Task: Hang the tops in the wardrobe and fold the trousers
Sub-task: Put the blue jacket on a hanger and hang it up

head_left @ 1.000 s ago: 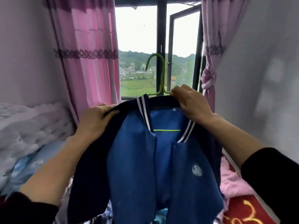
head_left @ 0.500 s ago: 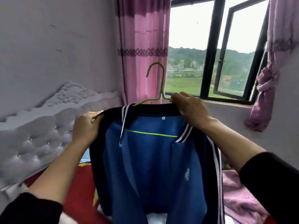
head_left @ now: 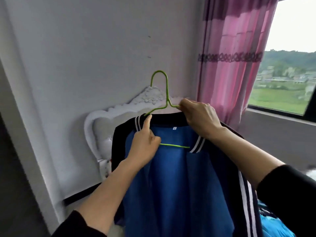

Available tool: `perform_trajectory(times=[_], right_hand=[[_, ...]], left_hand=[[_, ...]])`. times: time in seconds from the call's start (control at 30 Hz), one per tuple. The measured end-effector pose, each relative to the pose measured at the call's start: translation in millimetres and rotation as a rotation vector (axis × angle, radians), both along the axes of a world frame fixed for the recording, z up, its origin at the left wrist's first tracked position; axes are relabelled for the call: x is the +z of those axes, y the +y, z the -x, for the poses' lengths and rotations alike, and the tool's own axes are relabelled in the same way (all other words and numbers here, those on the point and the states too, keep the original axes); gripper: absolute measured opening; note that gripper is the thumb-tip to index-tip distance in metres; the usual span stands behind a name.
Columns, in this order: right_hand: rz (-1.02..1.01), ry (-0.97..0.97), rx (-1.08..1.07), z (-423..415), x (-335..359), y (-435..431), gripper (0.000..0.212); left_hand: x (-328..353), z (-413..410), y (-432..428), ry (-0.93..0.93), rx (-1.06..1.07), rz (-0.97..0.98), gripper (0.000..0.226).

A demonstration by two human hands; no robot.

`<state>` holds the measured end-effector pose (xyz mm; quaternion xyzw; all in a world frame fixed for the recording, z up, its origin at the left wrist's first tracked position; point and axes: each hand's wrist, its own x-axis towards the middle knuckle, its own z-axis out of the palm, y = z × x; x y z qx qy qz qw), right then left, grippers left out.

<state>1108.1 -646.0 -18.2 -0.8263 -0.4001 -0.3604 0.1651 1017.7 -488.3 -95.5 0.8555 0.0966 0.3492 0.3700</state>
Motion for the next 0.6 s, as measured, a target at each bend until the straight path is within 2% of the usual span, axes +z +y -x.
perform_trajectory(times=[0.1,0.23,0.43,0.53,0.6], right_hand=[[-0.004,0.000,0.062,25.0,0.7,59.2,0.028],[-0.011,-0.018,0.136,64.5,7.1,138.3,0.030],[-0.010,0.001,0.232,116.2,9.8,252.7,0.025],[0.005,0.041,0.236,135.9,10.9,304.7,0.025],[0.031,0.046,0.266,151.6,11.7,340.7,0.025]], left_hand=[[-2.9,36.2,60.8,-0.063,0.242,-0.034,0.054],[-3.1,89.1,157.3,-0.022,0.444,-0.096,0.056],[17.4,147.7,263.9,0.028,0.317,-0.052,0.040],[20.1,179.5,305.3,0.062,0.238,-0.028,0.042],[19.4,203.1,337.5,0.074,0.277,-0.026,0.041]])
